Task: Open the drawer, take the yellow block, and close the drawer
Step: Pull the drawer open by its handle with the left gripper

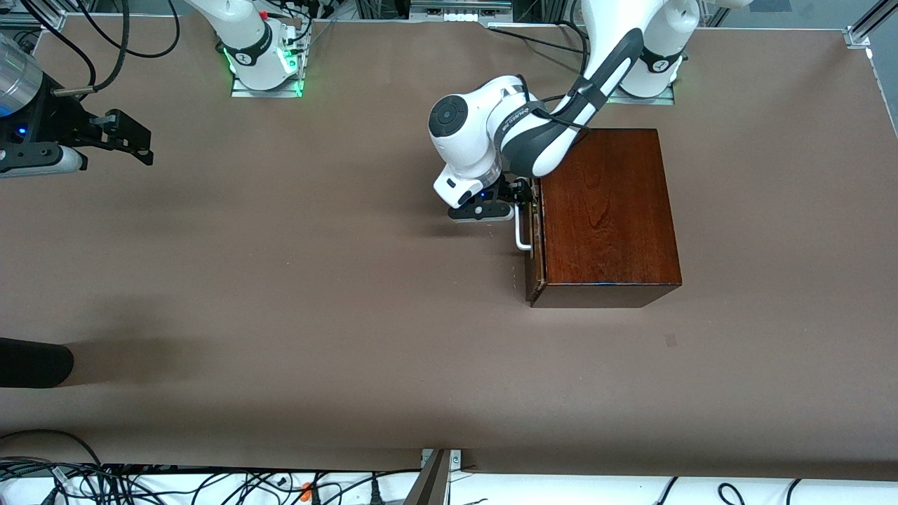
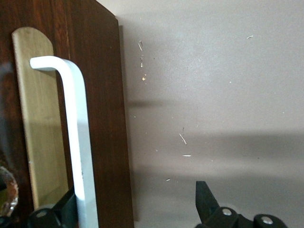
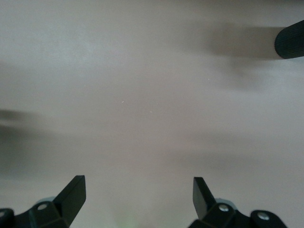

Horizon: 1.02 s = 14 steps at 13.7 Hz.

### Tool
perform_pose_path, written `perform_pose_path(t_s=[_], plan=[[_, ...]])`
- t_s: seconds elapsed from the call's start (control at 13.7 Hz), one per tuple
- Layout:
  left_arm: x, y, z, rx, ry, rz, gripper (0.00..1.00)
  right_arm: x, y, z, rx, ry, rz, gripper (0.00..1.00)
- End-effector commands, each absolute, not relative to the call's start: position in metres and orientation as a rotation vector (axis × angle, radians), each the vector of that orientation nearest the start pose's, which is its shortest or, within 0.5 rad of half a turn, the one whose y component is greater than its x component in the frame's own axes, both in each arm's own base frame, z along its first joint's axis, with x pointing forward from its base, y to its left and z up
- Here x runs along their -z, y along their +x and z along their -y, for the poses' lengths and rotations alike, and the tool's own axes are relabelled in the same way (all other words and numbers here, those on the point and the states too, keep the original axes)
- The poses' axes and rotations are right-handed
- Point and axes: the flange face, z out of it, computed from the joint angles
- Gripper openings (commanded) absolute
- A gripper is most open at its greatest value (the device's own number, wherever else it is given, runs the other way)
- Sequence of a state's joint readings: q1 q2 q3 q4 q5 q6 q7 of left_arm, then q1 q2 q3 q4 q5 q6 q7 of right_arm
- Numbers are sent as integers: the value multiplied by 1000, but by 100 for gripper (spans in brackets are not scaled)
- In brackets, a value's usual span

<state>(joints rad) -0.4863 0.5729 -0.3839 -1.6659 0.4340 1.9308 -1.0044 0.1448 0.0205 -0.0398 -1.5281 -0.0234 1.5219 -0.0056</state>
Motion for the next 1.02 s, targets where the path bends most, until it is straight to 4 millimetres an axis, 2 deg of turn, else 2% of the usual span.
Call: perform_pose_path(t_s=[0.0,0.15,0.22,0.44,0.73,0.95], plan=[[-270,455,485,28,-2897,-41,100,-633,555,-56,-36,-3145,164,100],[-272,455,490,36,-2914,-42,100,-633,555,-56,-36,-3145,164,100],[-282,459,499,57,-2948,-30,100,-632,555,-56,-38,-3146,164,100],[-290,463,518,26,-3009,11,100,-632,555,-56,-38,-3146,164,100],[-281,456,542,16,-3031,-20,100,-632,555,-56,-38,-3146,164,100],[-286,461,544,26,-3044,-11,100,-633,555,-56,-36,-3145,164,100]])
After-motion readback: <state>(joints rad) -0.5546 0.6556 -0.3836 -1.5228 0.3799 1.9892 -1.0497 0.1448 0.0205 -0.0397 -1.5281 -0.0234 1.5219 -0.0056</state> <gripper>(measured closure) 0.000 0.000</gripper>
